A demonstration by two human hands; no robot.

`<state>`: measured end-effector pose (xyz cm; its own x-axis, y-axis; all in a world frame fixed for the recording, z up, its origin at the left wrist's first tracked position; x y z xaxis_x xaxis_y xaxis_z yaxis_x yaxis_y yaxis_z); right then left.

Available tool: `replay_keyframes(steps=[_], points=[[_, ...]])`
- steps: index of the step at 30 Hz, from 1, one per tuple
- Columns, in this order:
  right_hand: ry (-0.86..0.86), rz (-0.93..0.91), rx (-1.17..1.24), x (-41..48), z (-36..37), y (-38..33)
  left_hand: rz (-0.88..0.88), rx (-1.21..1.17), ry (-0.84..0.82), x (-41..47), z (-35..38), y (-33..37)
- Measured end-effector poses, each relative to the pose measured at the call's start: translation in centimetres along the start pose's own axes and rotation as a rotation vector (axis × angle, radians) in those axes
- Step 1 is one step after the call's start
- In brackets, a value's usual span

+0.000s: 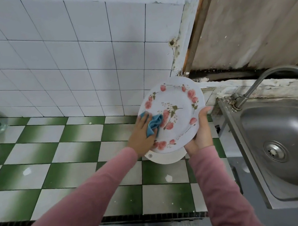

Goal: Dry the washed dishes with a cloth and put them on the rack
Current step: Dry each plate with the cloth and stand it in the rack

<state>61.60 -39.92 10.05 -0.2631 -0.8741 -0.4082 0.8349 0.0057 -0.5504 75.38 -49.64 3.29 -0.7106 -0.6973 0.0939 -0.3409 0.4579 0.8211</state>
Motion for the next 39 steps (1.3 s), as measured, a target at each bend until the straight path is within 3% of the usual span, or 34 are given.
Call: replay_keyframes(steps=[4,8,13,17,22,27,31,33,36,39], points=[[0.042,-0.043,0.001,0.7,0.0,-0.9,0.121,-0.136,-0.044,-2.9,3.2,3.3],[0.153,-0.057,-0.149,1.0,0.6,-0.1,0.274,-0.234,-0.038,-1.8,4.0,7.4],[-0.043,-0.066,-0.159,0.3,1.0,1.7,0.365,-0.078,0.112,3.1,0.8,8.7],[-0.107,-0.001,-0.183,-0.5,1.5,1.9,0.290,0.126,0.122,5.4,-2.3,5.4],[-0.112,-0.047,-0.164,-0.6,1.1,0.3,0.066,0.001,0.140,2.7,-2.8,0.1],[-0.046,-0.066,-0.146,0.8,1.1,-0.2,0.088,-0.207,0.044,-2.4,1.1,1.2],[-0.052,-0.060,-0.162,2.0,1.4,-1.2,0.220,-0.196,-0.043,-3.3,1.4,4.1],[-0.081,-0.048,-0.175,2.5,1.8,-1.8,0.246,-0.066,-0.078,-3.0,0.8,4.6],[-0.063,-0.048,-0.212,2.8,2.9,-2.6,0.211,0.078,-0.013,-2.4,0.1,4.3],[0.040,-0.027,-0.254,2.8,3.9,-3.4,0.138,0.053,0.126,-1.9,-0.7,3.7]])
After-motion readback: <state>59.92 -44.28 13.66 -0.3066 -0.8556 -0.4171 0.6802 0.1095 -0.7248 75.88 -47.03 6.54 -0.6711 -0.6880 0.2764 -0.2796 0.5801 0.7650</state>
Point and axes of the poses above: each hand's wrist, its own x-axis towards the middle knuckle, its own z-axis out of the palm, y = z × x, the point moved 1 cm from there along x, towards the middle knuckle, and after that the axes turned 13 degrees about z, right-handed, at the moved point
